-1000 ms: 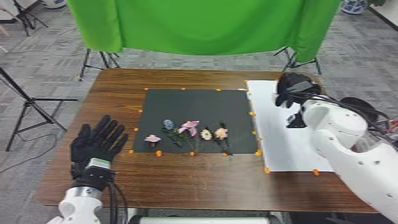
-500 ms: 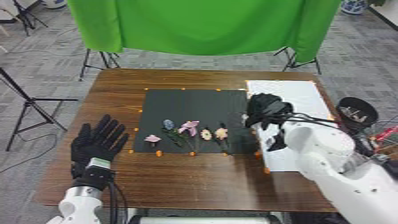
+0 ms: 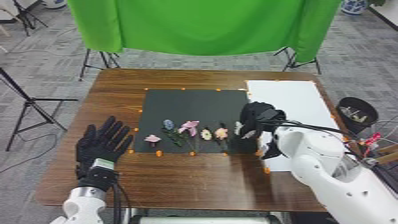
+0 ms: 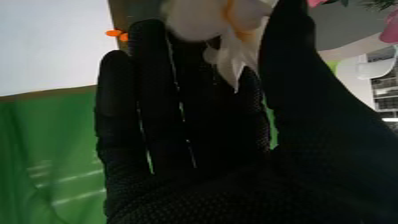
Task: Arrange flowers
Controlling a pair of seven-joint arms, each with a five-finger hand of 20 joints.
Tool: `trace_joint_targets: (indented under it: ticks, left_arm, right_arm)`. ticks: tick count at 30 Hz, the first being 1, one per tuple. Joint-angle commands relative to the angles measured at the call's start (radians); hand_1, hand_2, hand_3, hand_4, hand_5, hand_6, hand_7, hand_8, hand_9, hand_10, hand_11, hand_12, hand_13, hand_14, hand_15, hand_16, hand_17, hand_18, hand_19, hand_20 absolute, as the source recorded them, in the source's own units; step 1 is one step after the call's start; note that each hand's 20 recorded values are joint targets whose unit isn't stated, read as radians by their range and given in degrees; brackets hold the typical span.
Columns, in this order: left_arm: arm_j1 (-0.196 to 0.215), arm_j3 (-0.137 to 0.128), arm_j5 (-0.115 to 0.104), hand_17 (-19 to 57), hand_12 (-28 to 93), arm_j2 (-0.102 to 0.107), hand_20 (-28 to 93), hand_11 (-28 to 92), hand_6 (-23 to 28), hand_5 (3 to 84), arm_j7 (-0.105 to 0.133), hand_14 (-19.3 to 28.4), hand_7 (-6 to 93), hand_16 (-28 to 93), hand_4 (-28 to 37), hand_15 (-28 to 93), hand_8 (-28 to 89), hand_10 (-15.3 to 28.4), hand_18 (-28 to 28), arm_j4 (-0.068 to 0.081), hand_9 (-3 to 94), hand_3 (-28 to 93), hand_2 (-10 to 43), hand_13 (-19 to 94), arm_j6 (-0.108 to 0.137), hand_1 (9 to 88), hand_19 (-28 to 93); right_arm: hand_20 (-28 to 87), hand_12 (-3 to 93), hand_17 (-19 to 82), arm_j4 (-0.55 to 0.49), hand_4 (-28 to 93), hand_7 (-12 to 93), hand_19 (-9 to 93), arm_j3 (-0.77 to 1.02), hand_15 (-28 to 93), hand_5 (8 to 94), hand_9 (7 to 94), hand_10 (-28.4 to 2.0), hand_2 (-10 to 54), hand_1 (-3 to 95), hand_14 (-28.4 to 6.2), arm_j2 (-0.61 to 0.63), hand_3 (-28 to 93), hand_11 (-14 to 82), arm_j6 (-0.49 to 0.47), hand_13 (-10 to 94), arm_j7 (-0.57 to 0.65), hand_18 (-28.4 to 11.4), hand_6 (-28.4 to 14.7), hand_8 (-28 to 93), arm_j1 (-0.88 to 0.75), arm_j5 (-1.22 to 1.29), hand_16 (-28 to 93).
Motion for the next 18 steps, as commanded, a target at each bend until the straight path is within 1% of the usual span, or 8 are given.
trace_joint_targets:
  ticks: [1, 2, 4, 5, 9, 12, 14, 18]
  left_arm:
    - [0.012, -0.003, 0.001, -7.3, 11, -0.007, 10, 29, 10.8, 41.9, -0.008, 17.3, 15.2, -8, -28.3, 45, -9, 16.5, 15.4, -0.003, 34.3, 71, 17.4, 25, 0.000, 26.2, 39]
    - [0.010, -0.001, -0.002, -7.3, 11, -0.007, 10, 29, 10.8, 41.9, -0.007, 17.3, 15.2, -8, -28.3, 45, -9, 16.6, 15.4, -0.003, 34.3, 71, 17.4, 25, 0.005, 26.2, 39]
    - [0.007, -0.001, 0.001, -7.3, 11, -0.010, 10, 29, 10.8, 41.9, -0.012, 17.3, 15.3, -8, -28.3, 45, -9, 16.6, 15.5, 0.000, 34.4, 71, 17.4, 25, 0.002, 26.2, 39]
    - [0.005, 0.002, -0.001, -7.3, 11, -0.008, 10, 29, 10.8, 41.9, -0.007, 17.3, 15.3, -8, -28.3, 45, -9, 16.6, 15.5, 0.000, 34.4, 71, 17.4, 25, 0.004, 26.2, 39]
    - [0.001, 0.004, 0.000, -7.3, 11, -0.007, 10, 29, 10.8, 41.9, -0.009, 17.3, 15.3, -8, -28.3, 44, -9, 16.6, 15.4, 0.002, 34.4, 71, 17.4, 25, -0.001, 26.2, 39]
    - [-0.003, 0.004, 0.003, -7.3, 11, -0.007, 10, 29, 10.8, 41.9, -0.008, 17.3, 15.2, -8, -28.3, 44, -9, 16.6, 15.5, 0.004, 34.4, 71, 17.3, 24, -0.003, 26.2, 39]
    - [-0.003, 0.003, 0.003, -7.2, 11, -0.005, 10, 29, 10.8, 41.8, -0.005, 17.3, 15.2, -8, -28.3, 44, -9, 16.6, 15.4, 0.003, 34.4, 71, 17.3, 24, -0.003, 26.2, 39]
    - [-0.007, 0.001, 0.008, -7.2, 11, -0.005, 10, 28, 10.8, 41.8, -0.001, 17.3, 15.3, -8, -28.3, 44, -9, 16.4, 15.4, 0.004, 34.3, 71, 17.3, 24, -0.010, 26.2, 38]
  right_arm:
    - [34, 16.5, 24, -0.048, -28, 19, 70, 0.032, 38, 60.3, 64.3, -12.9, -9.5, 39.6, -11.5, 0.005, 81, 15.5, -0.049, 58, -0.007, -19.5, -0.2, -14, -0.045, 0.003, 21]
    - [34, 16.4, 24, -0.051, -28, 19, 70, 0.032, 38, 59.9, 64.0, -12.8, -9.5, 39.5, -11.5, 0.005, 81, 15.4, -0.051, 58, -0.006, -19.5, -0.4, -14, -0.046, 0.008, 20]
    - [33, 15.4, 24, -0.055, -28, 18, 70, 0.035, 38, 57.2, 60.7, -12.7, -9.5, 38.5, -11.7, 0.004, 81, 12.9, -0.054, 58, -0.011, -19.7, -0.7, -14, -0.049, 0.008, 20]
    - [33, 15.2, 24, -0.055, -28, 17, 70, 0.032, 38, 56.2, 59.7, -12.7, -9.5, 38.1, -11.8, 0.006, 81, 12.2, -0.050, 58, -0.015, -19.8, -0.8, -13, -0.046, 0.005, 20]
    - [33, 14.6, 23, -0.058, -28, 16, 69, 0.033, 38, 47.2, 52.8, -13.7, -9.5, 36.4, -12.2, 0.008, 82, 9.8, -0.032, 55, -0.015, -20.3, -1.6, -13, -0.052, 0.003, 20]
    - [32, 14.5, 23, -0.065, -28, 15, 69, 0.045, 37, 44.6, 49.7, -14.2, -9.5, 35.6, -12.5, 0.009, 82, 8.8, -0.013, 54, -0.011, -20.3, -2.1, -12, -0.061, 0.007, 19]
    - [32, 14.4, 23, -0.067, -28, 15, 69, 0.056, 37, 43.1, 48.1, -14.3, -9.5, 35.0, -12.7, 0.012, 82, 8.4, 0.030, 53, -0.017, -20.4, -2.2, -12, -0.072, 0.001, 19]
    - [31, 14.5, 23, -0.076, -28, 14, 69, 0.102, 36, 41.2, 45.7, -14.7, -9.5, 33.2, -13.0, 0.017, 82, 7.7, 0.175, 51, 0.005, -20.5, -2.6, -12, -0.115, 0.045, 18]
